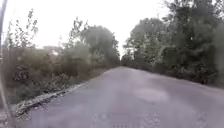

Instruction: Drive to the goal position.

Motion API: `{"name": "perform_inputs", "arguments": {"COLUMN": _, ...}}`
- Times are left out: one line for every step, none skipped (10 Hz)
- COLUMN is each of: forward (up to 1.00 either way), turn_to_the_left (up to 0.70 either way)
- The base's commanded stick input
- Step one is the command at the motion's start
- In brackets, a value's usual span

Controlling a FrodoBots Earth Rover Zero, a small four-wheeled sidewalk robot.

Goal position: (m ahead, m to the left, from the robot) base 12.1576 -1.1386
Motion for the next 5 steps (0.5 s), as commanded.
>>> {"name": "perform_inputs", "arguments": {"forward": 0.7, "turn_to_the_left": 0.01}}
{"name": "perform_inputs", "arguments": {"forward": 0.7, "turn_to_the_left": 0.01}}
{"name": "perform_inputs", "arguments": {"forward": 0.7, "turn_to_the_left": 0.01}}
{"name": "perform_inputs", "arguments": {"forward": 0.7, "turn_to_the_left": 0.01}}
{"name": "perform_inputs", "arguments": {"forward": 0.7, "turn_to_the_left": 0.01}}
